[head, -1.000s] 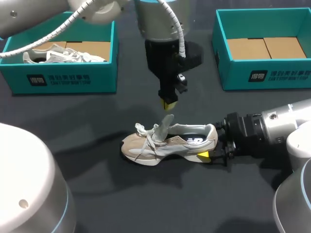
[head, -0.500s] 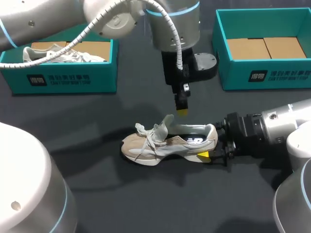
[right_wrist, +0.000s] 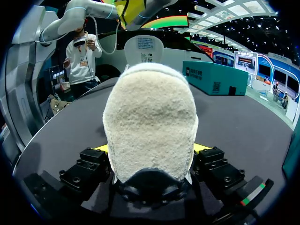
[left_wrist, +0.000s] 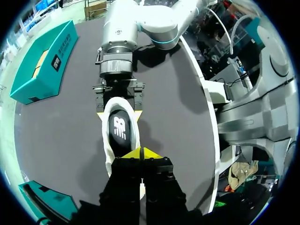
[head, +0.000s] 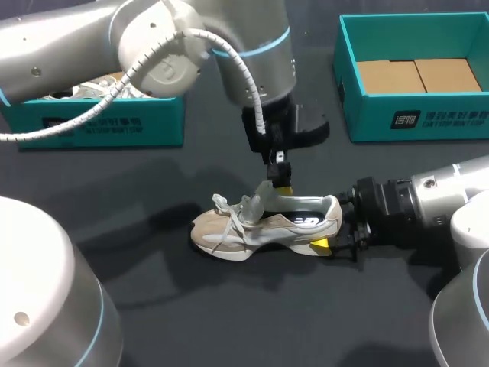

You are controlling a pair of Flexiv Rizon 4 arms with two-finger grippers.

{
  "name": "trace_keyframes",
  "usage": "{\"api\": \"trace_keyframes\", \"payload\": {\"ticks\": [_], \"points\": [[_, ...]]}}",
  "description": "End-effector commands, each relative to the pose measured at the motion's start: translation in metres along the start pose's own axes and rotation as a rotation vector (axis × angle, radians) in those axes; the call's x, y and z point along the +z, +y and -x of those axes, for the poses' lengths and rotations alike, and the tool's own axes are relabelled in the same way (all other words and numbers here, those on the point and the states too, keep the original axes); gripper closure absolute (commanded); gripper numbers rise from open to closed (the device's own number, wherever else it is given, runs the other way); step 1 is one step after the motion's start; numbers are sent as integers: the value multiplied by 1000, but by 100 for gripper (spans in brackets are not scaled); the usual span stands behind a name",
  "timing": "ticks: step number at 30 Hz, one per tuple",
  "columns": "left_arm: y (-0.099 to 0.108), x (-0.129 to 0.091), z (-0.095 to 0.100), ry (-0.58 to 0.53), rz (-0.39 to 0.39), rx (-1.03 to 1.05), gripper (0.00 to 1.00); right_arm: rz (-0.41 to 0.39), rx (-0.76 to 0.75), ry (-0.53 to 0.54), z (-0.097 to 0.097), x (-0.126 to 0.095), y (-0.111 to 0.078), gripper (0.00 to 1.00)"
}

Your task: Take the shoe out of the shoebox, open the shoe tongue, remove and reinsert the insole, then place the shoe into the shoebox

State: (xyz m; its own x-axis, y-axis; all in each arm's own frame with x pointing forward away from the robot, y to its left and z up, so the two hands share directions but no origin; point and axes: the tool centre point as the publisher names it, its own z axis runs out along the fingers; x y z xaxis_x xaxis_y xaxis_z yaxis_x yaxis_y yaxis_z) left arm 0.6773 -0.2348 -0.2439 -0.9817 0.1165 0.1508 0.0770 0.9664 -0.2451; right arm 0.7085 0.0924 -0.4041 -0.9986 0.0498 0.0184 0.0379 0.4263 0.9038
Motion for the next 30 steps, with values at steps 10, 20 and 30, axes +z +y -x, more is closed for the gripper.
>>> {"api": "trace_keyframes", "payload": {"ticks": [10, 20, 30], "points": [[3, 29, 5, -4, -50, 13, 100, -2, 0, -1, 0, 1, -2, 100], [-11, 82, 28, -7, -68, 84, 100, -2, 0, -1, 0, 1, -2, 100], [-11, 87, 29, -5, -53, 81, 100, -2, 0, -1, 0, 1, -2, 100]]}}
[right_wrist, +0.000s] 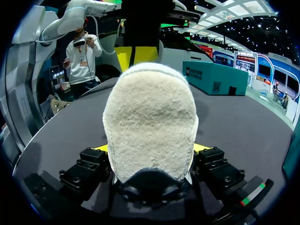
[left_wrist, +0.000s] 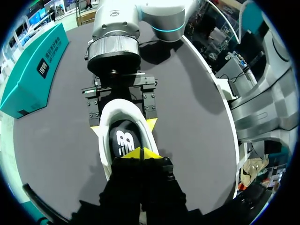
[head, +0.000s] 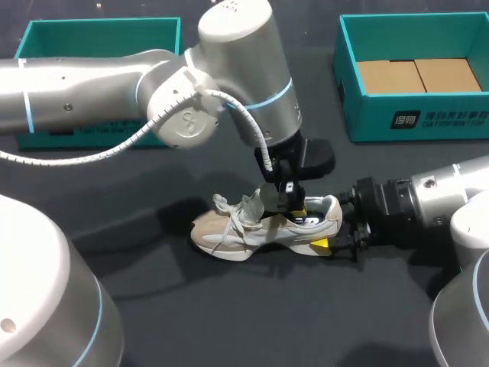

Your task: Take the shoe out of the shoebox, open the shoe tongue, remove and reinsert the insole, then place the shoe into the shoebox

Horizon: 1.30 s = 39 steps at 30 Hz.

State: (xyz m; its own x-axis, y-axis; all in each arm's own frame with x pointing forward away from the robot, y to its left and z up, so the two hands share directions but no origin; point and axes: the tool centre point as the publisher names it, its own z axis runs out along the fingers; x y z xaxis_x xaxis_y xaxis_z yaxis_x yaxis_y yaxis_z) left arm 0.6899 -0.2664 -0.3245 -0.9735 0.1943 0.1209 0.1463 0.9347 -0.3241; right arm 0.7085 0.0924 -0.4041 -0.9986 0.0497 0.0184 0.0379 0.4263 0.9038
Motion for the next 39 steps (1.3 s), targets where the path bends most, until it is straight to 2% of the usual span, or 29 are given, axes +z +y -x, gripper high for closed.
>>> {"api": "trace_keyframes", "payload": {"ticks": [1, 5, 14, 20, 27, 29, 31, 33, 39], "points": [[1, 10, 2, -1, 29, -3, 100, -2, 0, -1, 0, 1, -2, 100], [6, 23, 5, 21, 77, -39, 100, -2, 0, -1, 0, 1, -2, 100], [33, 28, 1, 92, 146, -86, 100, -2, 0, -1, 0, 1, -2, 100], [49, 27, -9, 109, 158, -60, 100, -2, 0, -1, 0, 1, -2, 100], [57, 33, -21, 73, 165, -14, 100, -2, 0, -1, 0, 1, -2, 100], [57, 37, -21, 53, 167, -6, 78, -2, 0, -1, 0, 1, -2, 100], [57, 40, -19, 33, 168, -4, 64, -2, 0, -1, 0, 1, -2, 100], [56, 45, -16, 5, 173, -6, 58, -2, 0, -1, 0, 1, -2, 100], [51, 60, -3, -86, 197, -6, 56, -2, 0, -1, 0, 1, -2, 100]]}}
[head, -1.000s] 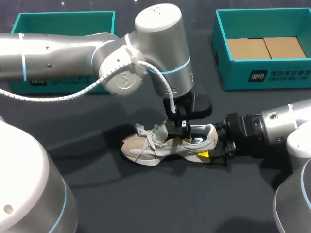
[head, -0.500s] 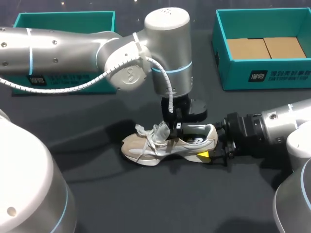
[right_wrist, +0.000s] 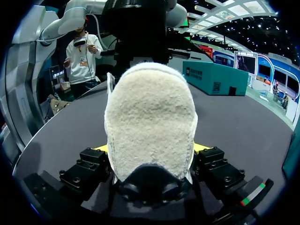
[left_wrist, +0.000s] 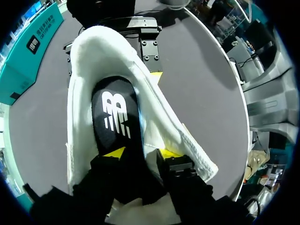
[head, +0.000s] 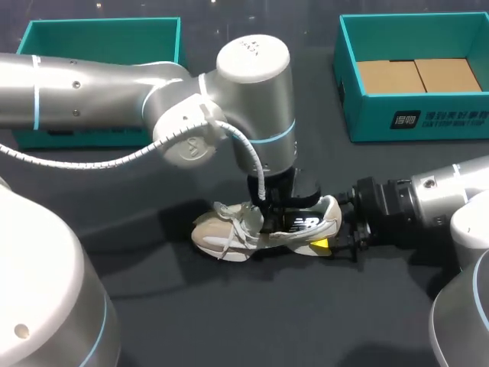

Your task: Take the shoe out of the shoebox, open the shoe tongue, remove and reinsert the insole, then place the shoe into the shoebox

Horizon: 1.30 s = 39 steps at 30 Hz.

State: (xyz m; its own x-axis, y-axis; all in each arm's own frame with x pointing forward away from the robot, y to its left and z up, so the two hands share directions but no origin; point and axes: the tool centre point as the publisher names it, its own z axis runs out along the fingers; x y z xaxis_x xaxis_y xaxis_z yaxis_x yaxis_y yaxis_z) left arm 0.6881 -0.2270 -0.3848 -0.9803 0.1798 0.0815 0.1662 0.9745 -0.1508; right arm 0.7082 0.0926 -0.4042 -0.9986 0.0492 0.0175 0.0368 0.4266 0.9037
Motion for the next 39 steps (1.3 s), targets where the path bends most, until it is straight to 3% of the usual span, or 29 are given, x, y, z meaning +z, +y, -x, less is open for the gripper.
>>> {"api": "trace_keyframes", "payload": {"ticks": [1, 9, 15, 21, 31, 39], "points": [[-8, 16, 2, -50, 21, -5, 56, -2, 1, -1, 0, 1, -2, 100], [-7, 26, 27, -128, 77, -65, 66, -2, 1, -1, 0, 1, -2, 100], [2, 26, 43, -127, 85, -116, 100, -2, 1, -1, 0, 1, -2, 100], [13, 17, 45, -82, 39, -145, 100, -2, 1, -1, 0, 1, -2, 100], [20, -18, 18, 39, -164, -125, 100, -2, 1, -1, 0, 1, -2, 100], [18, -38, 5, 44, -280, -92, 100, -2, 1, -1, 0, 1, -2, 100]]}}
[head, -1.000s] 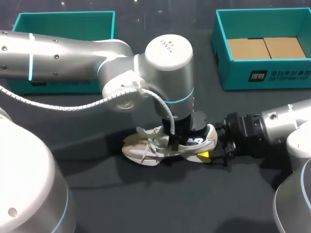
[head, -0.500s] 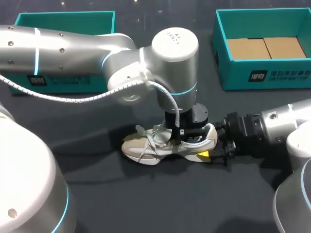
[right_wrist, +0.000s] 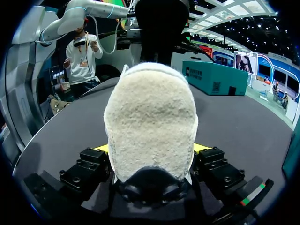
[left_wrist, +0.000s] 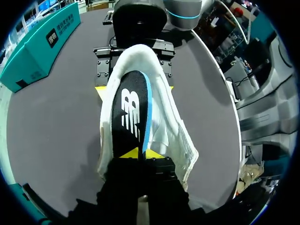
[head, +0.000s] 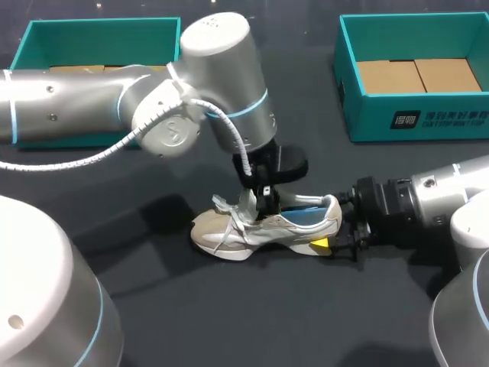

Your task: Take the shoe out of the shoebox, open the shoe tongue, remove and reinsert the insole, then place the shoe into the shoebox

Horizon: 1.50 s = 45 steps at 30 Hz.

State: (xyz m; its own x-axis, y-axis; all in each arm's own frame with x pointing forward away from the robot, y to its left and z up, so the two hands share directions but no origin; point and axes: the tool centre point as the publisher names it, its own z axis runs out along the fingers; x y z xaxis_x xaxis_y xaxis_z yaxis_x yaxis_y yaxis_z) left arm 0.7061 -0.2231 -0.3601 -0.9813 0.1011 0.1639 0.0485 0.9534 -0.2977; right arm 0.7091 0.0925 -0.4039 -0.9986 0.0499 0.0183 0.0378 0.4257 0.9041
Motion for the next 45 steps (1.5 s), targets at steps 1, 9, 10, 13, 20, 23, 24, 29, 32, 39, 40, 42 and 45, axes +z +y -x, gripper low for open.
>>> {"api": "trace_keyframes", "payload": {"ticks": [1, 9, 10, 13, 20, 23, 24, 29, 32, 39, 40, 42, 45], "points": [[13, -14, -11, -13, -125, 13, 100, -3, 0, -1, -1, 1, -2, 100], [-4, -26, -18, -26, -198, 34, 100, -3, 0, -1, -1, 1, -2, 100], [-8, -28, -17, -31, -207, 32, 100, -3, 0, -1, -1, 1, -2, 100], [-21, -30, -12, -44, -226, 23, 100, -3, 0, -1, -1, 1, -2, 100], [-50, -27, 0, -71, -232, 19, 100, -3, 0, -1, -1, 1, -2, 100], [-54, -28, -1, -91, -234, 31, 82, -3, 0, -1, -1, 1, -2, 100], [-55, -29, -3, -103, -235, 35, 64, -3, 0, -1, -1, 1, -2, 100], [-58, -34, -9, -172, -257, 43, 29, -3, 0, -1, -1, 1, -2, 100], [-58, -36, -13, -225, -270, 40, 25, -3, 0, -1, -1, 1, -2, 100], [-57, -35, -17, -331, -315, 7, 20, -3, 0, -1, -1, 1, -2, 100], [-58, -35, -17, -337, -318, 6, 21, -3, 0, -1, -1, 1, -2, 100], [-59, -33, -19, -355, -320, 12, 27, -3, 0, -1, -1, 1, -2, 100], [-61, -28, -19, -372, -313, 24, 30, -3, 0, -1, -1, 1, -2, 100]]}}
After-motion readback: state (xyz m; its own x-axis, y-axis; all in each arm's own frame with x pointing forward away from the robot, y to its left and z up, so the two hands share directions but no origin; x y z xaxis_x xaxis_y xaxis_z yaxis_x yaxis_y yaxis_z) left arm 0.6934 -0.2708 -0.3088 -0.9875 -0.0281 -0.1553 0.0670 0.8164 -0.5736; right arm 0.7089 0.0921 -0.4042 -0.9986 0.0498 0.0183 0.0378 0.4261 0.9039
